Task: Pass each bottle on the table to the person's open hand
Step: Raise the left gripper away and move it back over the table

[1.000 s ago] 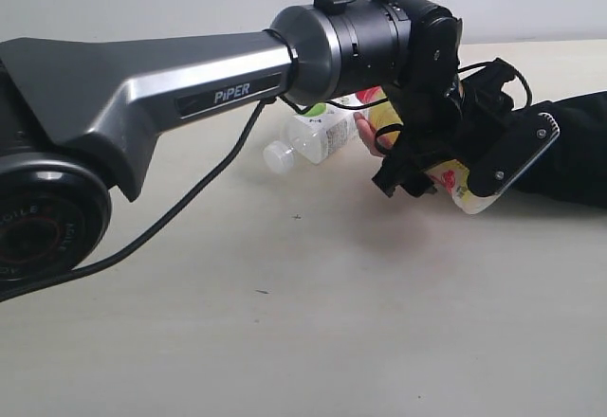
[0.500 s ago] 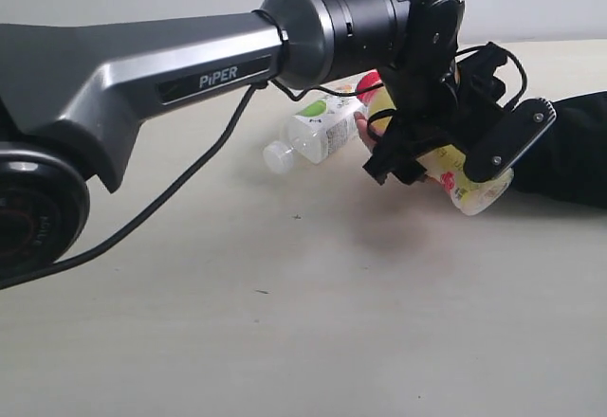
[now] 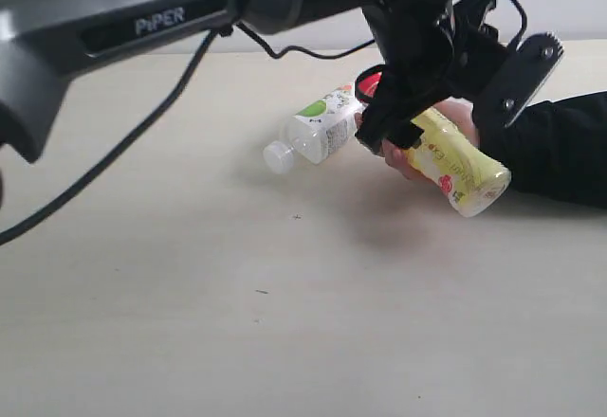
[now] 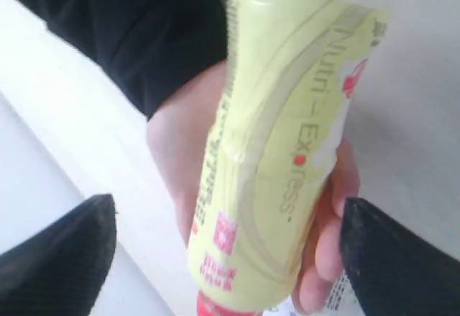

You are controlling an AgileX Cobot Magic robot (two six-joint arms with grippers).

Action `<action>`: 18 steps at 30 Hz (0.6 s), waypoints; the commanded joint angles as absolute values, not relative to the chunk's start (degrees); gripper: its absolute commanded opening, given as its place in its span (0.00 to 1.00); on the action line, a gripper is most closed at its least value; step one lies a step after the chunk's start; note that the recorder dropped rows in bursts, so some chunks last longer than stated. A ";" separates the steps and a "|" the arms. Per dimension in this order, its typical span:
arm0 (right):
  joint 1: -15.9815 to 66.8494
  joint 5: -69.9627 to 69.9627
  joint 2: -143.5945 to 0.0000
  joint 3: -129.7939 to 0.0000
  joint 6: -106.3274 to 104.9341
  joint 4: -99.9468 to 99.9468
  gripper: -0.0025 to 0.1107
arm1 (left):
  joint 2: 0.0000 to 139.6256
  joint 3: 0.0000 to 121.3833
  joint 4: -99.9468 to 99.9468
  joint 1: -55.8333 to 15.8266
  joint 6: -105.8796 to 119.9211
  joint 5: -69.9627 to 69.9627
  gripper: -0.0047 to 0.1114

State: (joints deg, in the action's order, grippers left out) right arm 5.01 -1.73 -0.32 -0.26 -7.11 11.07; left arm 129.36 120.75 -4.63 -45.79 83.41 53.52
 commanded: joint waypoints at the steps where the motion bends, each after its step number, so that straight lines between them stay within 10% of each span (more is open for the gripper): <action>1: 4.73 -0.91 0.00 0.00 -7.30 11.14 0.02 | 124.24 121.05 -4.97 -45.81 77.46 57.65 0.73; 5: 4.73 -0.91 0.00 0.00 -7.30 11.14 0.02 | 119.67 121.05 -5.77 -45.81 63.54 66.41 0.60; 12: 4.73 -0.91 0.00 0.00 -7.30 11.14 0.02 | 113.02 120.44 -9.99 -44.04 41.95 69.96 0.04; 18: 4.73 -0.91 0.00 0.00 -7.30 11.14 0.02 | 108.03 111.30 22.82 -27.13 39.92 69.96 0.04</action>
State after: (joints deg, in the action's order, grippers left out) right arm 5.01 -1.73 -0.32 -0.26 -7.11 11.07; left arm 109.68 115.30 11.88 -33.45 39.85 69.79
